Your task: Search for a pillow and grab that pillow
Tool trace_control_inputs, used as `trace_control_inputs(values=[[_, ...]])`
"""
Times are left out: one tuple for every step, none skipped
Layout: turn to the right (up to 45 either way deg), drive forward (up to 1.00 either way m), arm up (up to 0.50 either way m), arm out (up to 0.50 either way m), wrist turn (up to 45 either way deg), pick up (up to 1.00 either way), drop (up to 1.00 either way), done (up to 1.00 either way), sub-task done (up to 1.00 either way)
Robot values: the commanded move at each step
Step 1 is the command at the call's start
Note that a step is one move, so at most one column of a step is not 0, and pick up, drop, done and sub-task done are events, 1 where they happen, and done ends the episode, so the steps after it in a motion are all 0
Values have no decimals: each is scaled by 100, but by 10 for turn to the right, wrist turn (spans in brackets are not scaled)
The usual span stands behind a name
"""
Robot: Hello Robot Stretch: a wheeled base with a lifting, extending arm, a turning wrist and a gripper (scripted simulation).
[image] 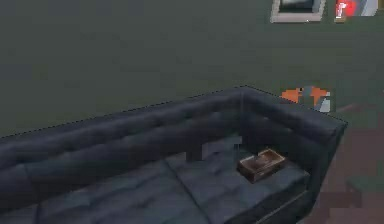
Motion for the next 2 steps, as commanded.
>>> trace_control_inputs(values=[[450, 0, 0, 0, 0, 0, 0, 0, 0], [450, 0, 0, 0, 0, 0, 0, 0, 0]])
